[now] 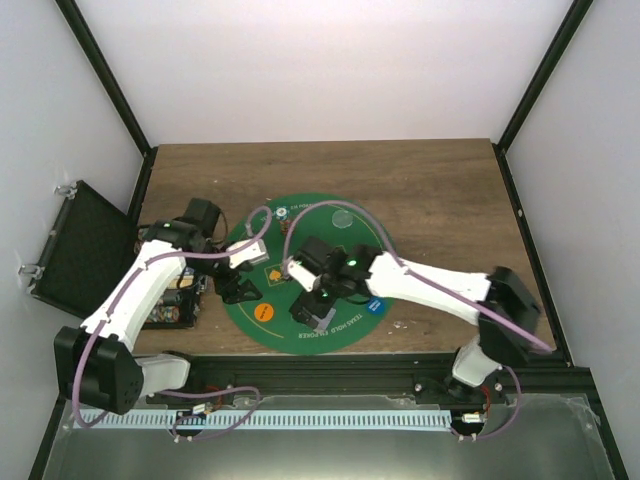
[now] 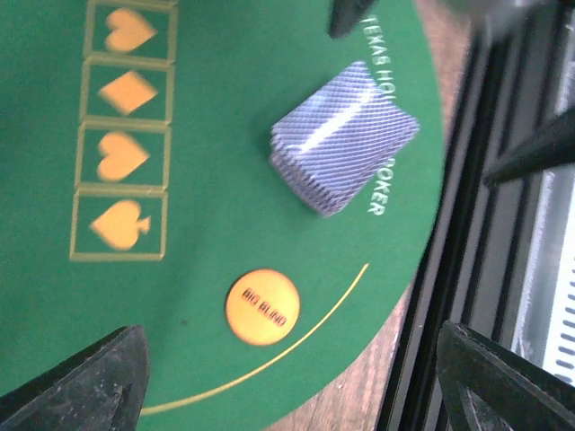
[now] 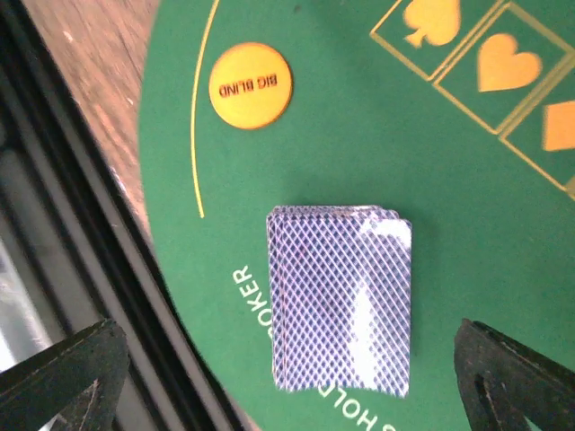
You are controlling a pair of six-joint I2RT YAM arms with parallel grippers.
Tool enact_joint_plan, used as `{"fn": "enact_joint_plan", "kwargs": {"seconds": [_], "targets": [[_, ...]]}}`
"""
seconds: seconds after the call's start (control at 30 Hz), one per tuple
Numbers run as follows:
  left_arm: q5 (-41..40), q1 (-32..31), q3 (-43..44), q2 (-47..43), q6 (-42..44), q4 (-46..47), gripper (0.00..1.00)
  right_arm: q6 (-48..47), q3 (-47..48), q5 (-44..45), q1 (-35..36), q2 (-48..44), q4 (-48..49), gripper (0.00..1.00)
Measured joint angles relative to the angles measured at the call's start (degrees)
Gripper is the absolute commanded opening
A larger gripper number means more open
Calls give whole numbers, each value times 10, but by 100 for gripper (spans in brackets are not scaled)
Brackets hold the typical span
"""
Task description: Distribute texas hold em gaming equipment
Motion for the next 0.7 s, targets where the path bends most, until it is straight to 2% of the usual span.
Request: {"fn": "enact_joint_plan", "kwargs": {"seconds": [0.1,0.17,0.3,0.33,0.5,0.7], "targets": [[2,-51,27,17,28,-15,92,32,-42,-40,-43,-79,17,100],[2,-90,44,37,50,-24,99,59,-72,-64,-100,-120,30,100],[-10,-187,61,88,100,-24,100,122,-151,-104,-228,-186,61,100],[-11,-193,61,93,103,-23,100,133,-163,-110,-242,-192,62,100],[-73,-292,63,174,137,32,100,168,-179,-131,-255,-195,65,100],[-127,-339,71,233,167,91,100,188,-212,-141,-257,-203,84,100]]}}
